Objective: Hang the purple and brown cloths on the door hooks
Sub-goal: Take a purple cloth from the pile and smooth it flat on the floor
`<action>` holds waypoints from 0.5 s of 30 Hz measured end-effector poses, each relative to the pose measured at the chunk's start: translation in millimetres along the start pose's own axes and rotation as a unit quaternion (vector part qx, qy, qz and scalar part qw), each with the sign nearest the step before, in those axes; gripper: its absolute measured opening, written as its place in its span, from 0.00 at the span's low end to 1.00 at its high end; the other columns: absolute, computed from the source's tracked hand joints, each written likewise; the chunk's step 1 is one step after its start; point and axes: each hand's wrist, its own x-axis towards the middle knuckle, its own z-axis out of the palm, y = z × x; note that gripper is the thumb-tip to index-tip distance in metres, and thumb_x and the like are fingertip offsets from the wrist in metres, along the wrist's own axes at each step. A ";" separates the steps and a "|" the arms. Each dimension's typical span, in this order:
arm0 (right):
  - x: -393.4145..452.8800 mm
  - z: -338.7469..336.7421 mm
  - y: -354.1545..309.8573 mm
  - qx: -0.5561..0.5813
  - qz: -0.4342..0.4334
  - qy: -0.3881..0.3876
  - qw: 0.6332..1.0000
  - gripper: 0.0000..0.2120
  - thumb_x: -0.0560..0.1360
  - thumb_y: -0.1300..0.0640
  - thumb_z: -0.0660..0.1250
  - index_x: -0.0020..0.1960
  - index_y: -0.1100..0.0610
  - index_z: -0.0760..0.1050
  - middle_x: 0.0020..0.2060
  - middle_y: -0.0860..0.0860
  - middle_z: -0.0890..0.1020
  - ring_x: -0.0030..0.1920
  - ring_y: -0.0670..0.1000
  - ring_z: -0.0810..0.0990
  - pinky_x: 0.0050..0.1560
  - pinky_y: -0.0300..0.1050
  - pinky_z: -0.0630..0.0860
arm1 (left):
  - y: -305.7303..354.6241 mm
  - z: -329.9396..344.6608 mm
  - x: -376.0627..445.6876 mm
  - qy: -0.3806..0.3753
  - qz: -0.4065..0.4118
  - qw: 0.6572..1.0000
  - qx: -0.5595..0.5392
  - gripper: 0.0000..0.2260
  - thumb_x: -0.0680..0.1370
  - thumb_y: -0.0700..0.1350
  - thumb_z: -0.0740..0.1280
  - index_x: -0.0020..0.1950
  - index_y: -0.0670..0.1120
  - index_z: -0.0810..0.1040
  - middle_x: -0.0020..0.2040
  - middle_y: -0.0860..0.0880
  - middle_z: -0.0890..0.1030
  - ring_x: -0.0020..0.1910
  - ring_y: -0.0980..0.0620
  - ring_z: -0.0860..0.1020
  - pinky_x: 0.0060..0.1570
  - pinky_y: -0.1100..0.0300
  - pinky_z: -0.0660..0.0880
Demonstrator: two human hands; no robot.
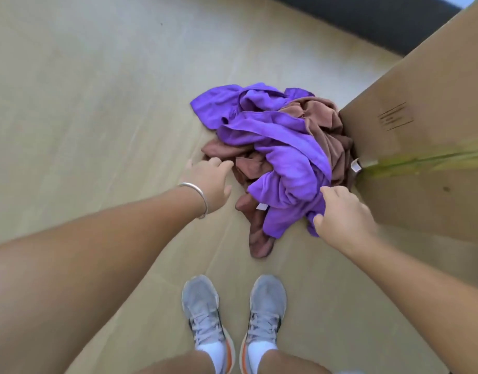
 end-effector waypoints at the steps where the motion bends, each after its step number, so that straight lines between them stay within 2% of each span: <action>1: 16.0 8.4 2.3 -0.005 0.005 0.009 1.000 0.21 0.73 0.54 0.64 0.65 0.56 0.67 0.60 0.54 0.72 0.60 0.57 0.72 0.53 0.50 0.69 | -3.0 6.7 18.8 0.015 0.008 1.000 0.003 0.25 0.78 0.54 0.60 0.74 0.52 0.61 0.69 0.48 0.69 0.67 0.46 0.70 0.67 0.44 0.62; 5: 83.0 27.9 9.1 -0.038 0.009 0.094 0.995 0.15 0.71 0.55 0.64 0.57 0.57 0.68 0.54 0.53 0.73 0.56 0.56 0.73 0.50 0.49 0.69 | -13.2 17.5 96.5 0.099 0.031 0.994 0.029 0.28 0.78 0.54 0.61 0.76 0.50 0.59 0.71 0.48 0.67 0.67 0.46 0.70 0.65 0.47 0.63; 7: 111.2 32.2 13.5 -0.065 0.004 0.134 0.989 0.18 0.70 0.54 0.65 0.58 0.57 0.69 0.56 0.52 0.73 0.59 0.55 0.72 0.55 0.49 0.69 | -15.9 14.7 132.0 0.134 0.041 0.989 0.049 0.30 0.78 0.54 0.61 0.78 0.48 0.56 0.74 0.47 0.63 0.69 0.45 0.68 0.67 0.45 0.61; 9: 132.7 35.8 18.1 -0.087 -0.006 0.161 0.983 0.23 0.69 0.53 0.66 0.62 0.58 0.70 0.59 0.53 0.73 0.62 0.55 0.70 0.59 0.50 0.68 | -16.1 8.5 163.2 0.137 0.053 0.986 0.081 0.31 0.78 0.55 0.60 0.78 0.48 0.55 0.76 0.46 0.60 0.72 0.45 0.64 0.70 0.44 0.60; 12: 150.2 44.4 26.1 -0.096 -0.021 0.177 0.979 0.25 0.68 0.50 0.65 0.64 0.58 0.72 0.62 0.54 0.74 0.65 0.56 0.69 0.62 0.53 0.68 | -8.4 -0.3 195.6 0.104 0.055 0.983 0.140 0.24 0.78 0.55 0.59 0.72 0.50 0.66 0.72 0.48 0.65 0.70 0.46 0.65 0.69 0.44 0.60; 15: 151.6 56.7 31.0 -0.119 -0.029 0.154 0.980 0.26 0.73 0.47 0.60 0.69 0.55 0.68 0.68 0.51 0.70 0.70 0.53 0.65 0.67 0.51 0.64 | 2.4 1.0 203.9 0.087 0.050 0.976 0.195 0.15 0.79 0.51 0.58 0.64 0.51 0.76 0.64 0.49 0.73 0.64 0.47 0.71 0.62 0.46 0.65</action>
